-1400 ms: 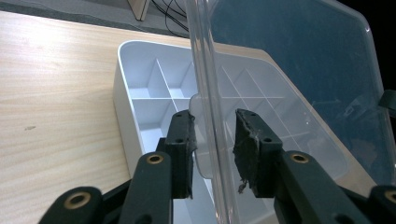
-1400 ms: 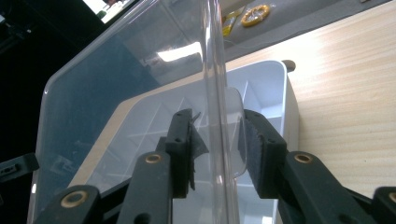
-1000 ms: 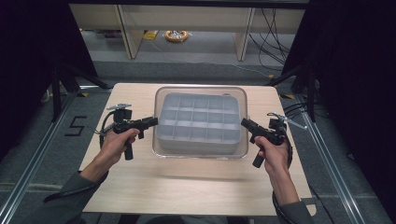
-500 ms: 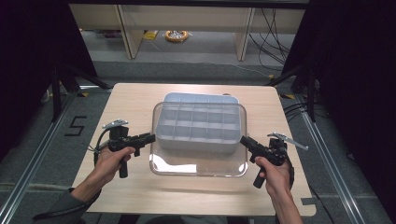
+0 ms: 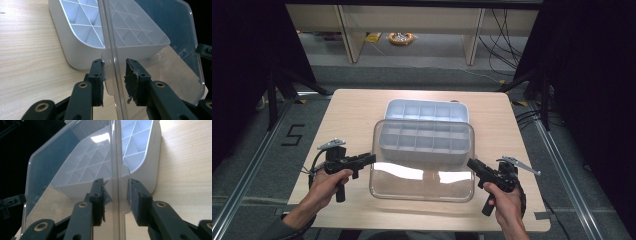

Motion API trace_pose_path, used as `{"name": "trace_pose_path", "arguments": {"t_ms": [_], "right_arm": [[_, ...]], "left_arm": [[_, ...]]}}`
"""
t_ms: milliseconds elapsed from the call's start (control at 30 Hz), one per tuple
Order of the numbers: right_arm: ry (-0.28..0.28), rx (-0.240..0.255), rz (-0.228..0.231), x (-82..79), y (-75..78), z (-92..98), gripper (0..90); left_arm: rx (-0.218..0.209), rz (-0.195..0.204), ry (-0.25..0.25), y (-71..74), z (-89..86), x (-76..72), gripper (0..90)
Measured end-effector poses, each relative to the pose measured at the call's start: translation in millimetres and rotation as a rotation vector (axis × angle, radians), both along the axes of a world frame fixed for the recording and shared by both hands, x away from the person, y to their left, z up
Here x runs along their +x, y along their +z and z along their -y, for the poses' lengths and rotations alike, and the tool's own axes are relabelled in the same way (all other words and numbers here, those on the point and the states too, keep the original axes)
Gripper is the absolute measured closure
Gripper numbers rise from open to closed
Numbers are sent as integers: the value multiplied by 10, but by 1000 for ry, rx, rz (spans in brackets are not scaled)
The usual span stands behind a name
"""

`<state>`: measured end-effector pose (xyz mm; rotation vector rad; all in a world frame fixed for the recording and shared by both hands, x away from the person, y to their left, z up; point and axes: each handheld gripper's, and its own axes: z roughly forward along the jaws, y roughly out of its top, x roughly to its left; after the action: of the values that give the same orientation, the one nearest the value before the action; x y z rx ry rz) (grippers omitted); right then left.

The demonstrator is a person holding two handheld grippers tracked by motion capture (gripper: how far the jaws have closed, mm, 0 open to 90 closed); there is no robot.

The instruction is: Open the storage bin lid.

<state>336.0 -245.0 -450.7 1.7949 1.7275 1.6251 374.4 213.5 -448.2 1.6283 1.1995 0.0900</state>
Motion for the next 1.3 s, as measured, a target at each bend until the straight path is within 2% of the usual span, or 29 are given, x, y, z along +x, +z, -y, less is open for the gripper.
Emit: {"name": "trace_pose_path", "arguments": {"t_ms": [100, 267, 367, 433, 467, 533, 667, 733, 767, 833, 1000, 1033, 1067, 1133, 1167, 1200, 1233, 1300], "right_arm": [[-4, 8, -12, -48, -35, 4, 673], [7, 27, -1, -132, -101, 24, 672], [-5, 15, -14, -194, -137, 21, 669], [7, 20, -4, -233, -170, 30, 669], [-6, 11, -23, -255, -171, 24, 669], [5, 20, -17, -289, -190, 20, 669], [3, -6, -21, -373, -237, 8, 670], [9, 8, -17, -414, -261, 8, 670], [9, 8, -17, -414, -261, 8, 670], [2, 2, -36, -461, -269, 6, 671], [15, 7, -24, -538, -318, 18, 670], [-1, 21, -42, -555, -316, 9, 670], [11, 5, -43, -569, -310, 29, 670], [-2, 14, -77, -596, -323, 15, 669], [-2, 14, -77, -596, -323, 15, 669], [4, -4, -56, -597, -353, 19, 669], [12, 1, -47, -614, -383, 20, 669], [14, -2, -59, -624, -389, 19, 669]], "left_arm": [[-5, -5, -15, -21, -2, -46, 670], [5, 1, -24, -41, 8, -121, 670], [10, 3, -25, -56, 9, -161, 670], [6, -8, -31, -75, 0, -186, 672], [4, -8, -37, -90, -3, -196, 672], [5, -15, -38, -118, -7, -226, 671], [10, -21, -34, -163, -16, -293, 670], [0, -24, -47, -180, -24, -318, 670], [8, -29, -43, -179, -27, -338, 670], [7, -31, -57, -191, -34, -365, 670], [12, -40, -60, -252, -18, -426, 670], [18, -48, -71, -264, -22, -430, 670], [24, -49, -66, -277, -16, -442, 670], [26, -57, -77, -301, -14, -455, 668], [27, -58, -77, -314, -14, -463, 668], [35, -61, -76, -321, -14, -472, 669], [33, -61, -71, -333, -8, -481, 667], [34, -73, -82, -352, -11, -494, 667]]}}
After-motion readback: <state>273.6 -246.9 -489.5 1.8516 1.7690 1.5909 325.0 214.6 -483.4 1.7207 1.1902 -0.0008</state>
